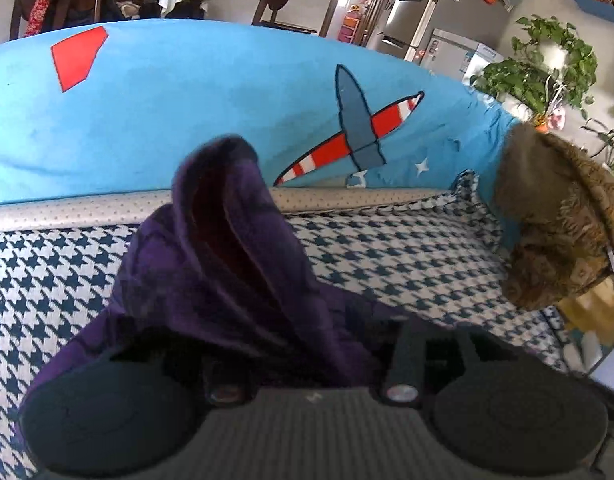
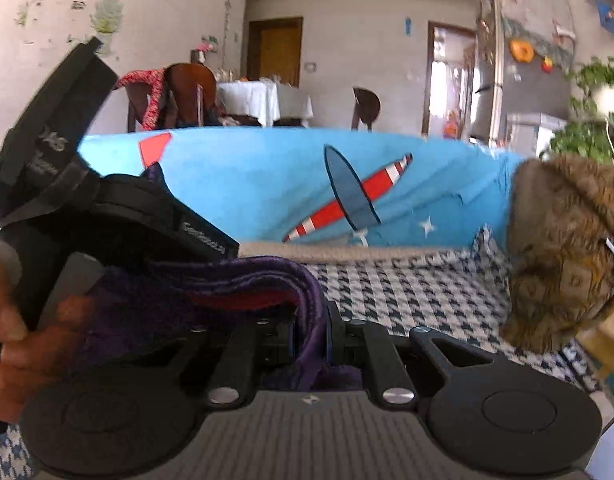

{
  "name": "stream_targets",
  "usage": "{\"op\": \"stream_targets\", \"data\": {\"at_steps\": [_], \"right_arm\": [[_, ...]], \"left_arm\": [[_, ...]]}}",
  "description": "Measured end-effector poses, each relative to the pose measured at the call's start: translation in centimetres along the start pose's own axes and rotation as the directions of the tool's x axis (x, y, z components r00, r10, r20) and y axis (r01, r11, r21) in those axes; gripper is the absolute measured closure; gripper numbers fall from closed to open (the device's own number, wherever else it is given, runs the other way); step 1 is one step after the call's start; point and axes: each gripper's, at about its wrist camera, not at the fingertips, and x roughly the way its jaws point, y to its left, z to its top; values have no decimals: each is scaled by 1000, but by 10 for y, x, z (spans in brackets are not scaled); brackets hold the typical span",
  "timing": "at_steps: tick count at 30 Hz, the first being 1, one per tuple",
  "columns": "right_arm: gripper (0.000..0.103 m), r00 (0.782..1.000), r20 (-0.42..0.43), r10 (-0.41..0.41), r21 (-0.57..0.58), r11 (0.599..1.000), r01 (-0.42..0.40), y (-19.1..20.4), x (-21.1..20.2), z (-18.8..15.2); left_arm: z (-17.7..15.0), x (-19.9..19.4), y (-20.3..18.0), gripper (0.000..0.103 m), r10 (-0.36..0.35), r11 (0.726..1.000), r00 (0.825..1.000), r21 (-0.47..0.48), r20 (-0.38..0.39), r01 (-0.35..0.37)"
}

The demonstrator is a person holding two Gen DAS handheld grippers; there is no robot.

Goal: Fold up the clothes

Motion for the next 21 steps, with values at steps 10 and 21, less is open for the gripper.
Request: {"op": "stream_targets", "data": {"at_steps": [10, 21], "right_arm": [[63, 996, -73, -52, 211, 975, 66, -35, 6, -1], [60, 992, 19, -125, 376, 920, 109, -81, -37, 12]], "left_arm": [[14, -57, 14, 16, 22, 1000, 994, 7, 107, -23], [-31, -98, 80, 16, 183, 983, 982, -16, 54, -182]]}}
